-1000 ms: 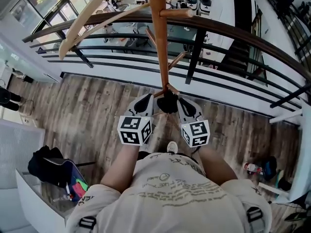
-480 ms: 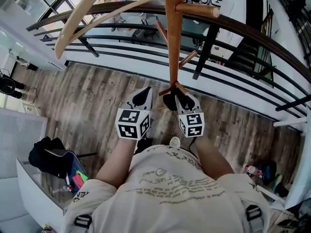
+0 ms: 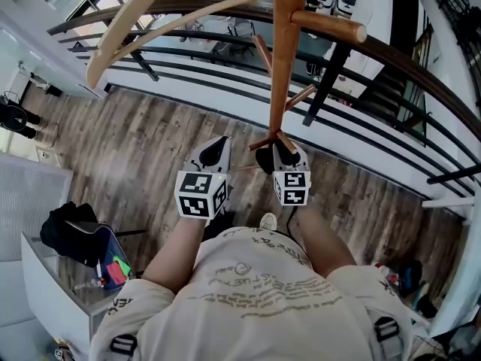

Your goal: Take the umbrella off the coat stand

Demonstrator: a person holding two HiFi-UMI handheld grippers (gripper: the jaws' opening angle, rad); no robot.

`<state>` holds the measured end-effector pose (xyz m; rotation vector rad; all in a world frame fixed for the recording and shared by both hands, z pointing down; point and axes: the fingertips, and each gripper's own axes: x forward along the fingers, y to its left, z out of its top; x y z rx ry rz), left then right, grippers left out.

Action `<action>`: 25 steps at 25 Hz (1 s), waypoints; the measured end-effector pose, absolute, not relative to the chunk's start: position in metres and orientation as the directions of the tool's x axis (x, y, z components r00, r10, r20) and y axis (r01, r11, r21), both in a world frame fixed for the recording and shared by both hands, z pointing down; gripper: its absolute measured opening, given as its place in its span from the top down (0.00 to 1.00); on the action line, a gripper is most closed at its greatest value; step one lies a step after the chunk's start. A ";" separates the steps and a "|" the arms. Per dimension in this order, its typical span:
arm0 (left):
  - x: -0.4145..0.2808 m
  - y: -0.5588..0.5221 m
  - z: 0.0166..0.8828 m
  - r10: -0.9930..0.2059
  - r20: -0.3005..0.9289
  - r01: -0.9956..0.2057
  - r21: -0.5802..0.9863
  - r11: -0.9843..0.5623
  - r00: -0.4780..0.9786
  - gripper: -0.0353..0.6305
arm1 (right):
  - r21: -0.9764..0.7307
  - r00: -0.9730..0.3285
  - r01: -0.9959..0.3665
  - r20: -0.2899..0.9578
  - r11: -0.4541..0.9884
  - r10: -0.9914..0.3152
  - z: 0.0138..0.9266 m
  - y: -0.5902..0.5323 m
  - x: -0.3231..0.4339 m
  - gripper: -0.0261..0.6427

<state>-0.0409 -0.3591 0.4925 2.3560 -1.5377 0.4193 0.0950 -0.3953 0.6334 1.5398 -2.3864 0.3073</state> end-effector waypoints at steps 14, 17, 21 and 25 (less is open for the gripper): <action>-0.049 -0.350 0.502 -0.844 0.403 -0.934 0.096 -0.345 0.353 0.94 | 0.038 -0.346 -0.921 0.377 0.388 -0.859 0.636 -0.399 0.096 0.95; -0.046 -0.352 0.499 -0.844 0.396 -0.930 0.098 -0.353 0.362 0.94 | 0.021 -0.351 -0.921 0.389 0.389 -0.852 0.632 -0.396 0.098 0.95; -0.040 -0.352 0.502 -0.841 0.393 -0.926 0.105 -0.361 0.372 0.94 | -0.001 -0.354 -0.924 0.385 0.383 -0.853 0.626 -0.387 0.101 0.95; -0.030 -0.351 0.506 -0.834 0.391 -0.919 0.114 -0.376 0.390 0.94 | -0.017 -0.373 -0.919 0.363 0.394 -0.854 0.615 -0.379 0.105 0.95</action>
